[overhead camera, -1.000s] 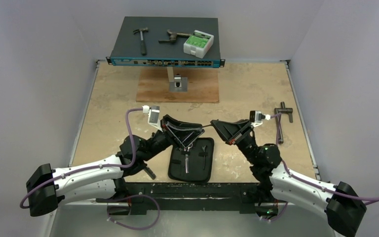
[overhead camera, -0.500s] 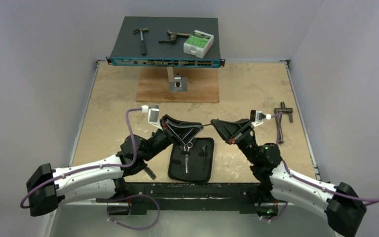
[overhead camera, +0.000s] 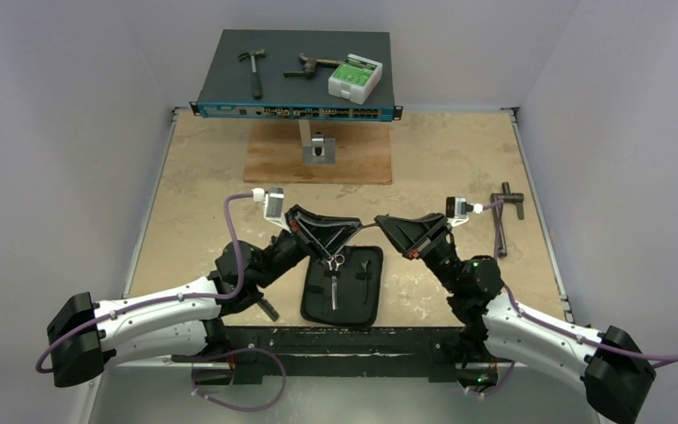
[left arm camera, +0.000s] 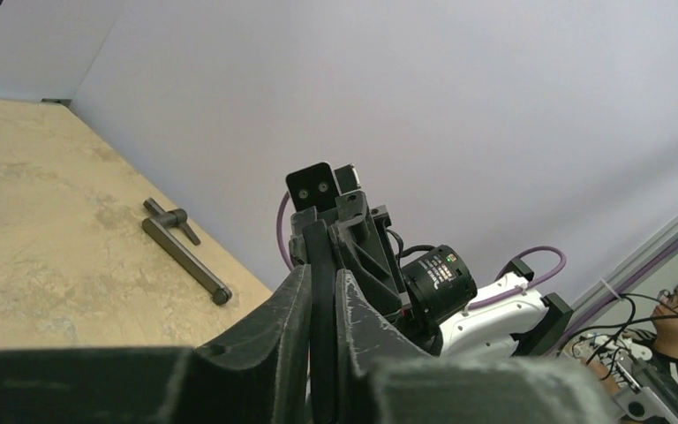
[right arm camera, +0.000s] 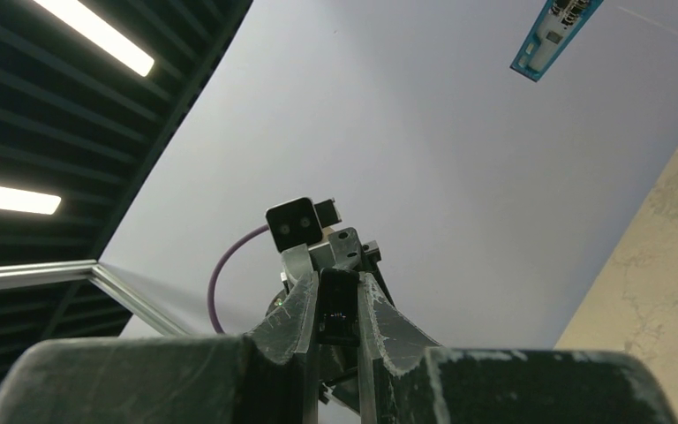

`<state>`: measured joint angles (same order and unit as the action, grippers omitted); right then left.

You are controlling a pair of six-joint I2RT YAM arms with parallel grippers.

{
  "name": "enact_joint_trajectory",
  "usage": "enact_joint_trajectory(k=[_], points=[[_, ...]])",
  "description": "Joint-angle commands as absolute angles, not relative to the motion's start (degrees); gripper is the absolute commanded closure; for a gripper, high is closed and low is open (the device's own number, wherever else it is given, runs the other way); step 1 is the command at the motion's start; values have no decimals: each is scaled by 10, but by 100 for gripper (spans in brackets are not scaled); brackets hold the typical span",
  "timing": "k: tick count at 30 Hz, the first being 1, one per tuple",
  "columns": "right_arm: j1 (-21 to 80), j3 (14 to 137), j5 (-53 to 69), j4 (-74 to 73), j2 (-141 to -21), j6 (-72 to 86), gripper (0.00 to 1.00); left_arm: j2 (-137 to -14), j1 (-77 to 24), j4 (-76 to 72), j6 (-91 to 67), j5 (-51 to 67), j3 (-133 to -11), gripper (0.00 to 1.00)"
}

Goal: Sort the hair-cutting tools
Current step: Pick up the haircut tool at the center of the board.

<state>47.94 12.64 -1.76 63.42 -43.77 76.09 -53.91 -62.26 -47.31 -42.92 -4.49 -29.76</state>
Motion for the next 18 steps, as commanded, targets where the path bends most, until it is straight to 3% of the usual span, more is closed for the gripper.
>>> enact_joint_trajectory(k=[1,2,6,9,11,15,18], points=[[481,150,-7,646,-435,758,100,-536,-622,-503,-431,-43,-314,95],[481,150,-7,644,-435,758,100,-535,-622,-502,-430,-45,-313,100],[481,151,-3,611,-420,756,98,-522,-623,-492,-429,-59,-306,100],[480,152,-2,565,-396,745,57,-503,-621,-463,-428,-73,-304,100],[480,170,7,482,-365,712,38,-486,-619,-426,-428,-82,-305,100],[479,223,11,300,-305,618,19,-448,-595,-332,-442,-73,-311,100],[479,292,10,143,-284,504,16,-421,-566,-215,-451,-40,-330,100]])
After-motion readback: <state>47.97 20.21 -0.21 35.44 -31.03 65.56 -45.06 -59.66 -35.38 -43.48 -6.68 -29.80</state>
